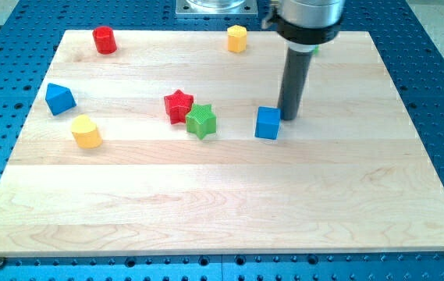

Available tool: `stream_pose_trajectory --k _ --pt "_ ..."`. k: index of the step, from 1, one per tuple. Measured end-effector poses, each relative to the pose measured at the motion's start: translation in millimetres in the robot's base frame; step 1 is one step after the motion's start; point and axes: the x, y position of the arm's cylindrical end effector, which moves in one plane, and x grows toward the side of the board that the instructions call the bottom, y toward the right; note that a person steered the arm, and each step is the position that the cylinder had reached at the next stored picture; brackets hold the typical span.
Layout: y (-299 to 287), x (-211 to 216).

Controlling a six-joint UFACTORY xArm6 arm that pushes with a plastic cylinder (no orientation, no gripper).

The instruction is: Move the blue cube to the center right side of the board

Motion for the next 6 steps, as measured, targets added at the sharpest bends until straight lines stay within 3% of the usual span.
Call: stream_pose_trajectory --k 1,2,4,5,6 --pt "-63 -9" --pt "-53 38" --pt "57 25" --pt "36 65" --pt "102 53"
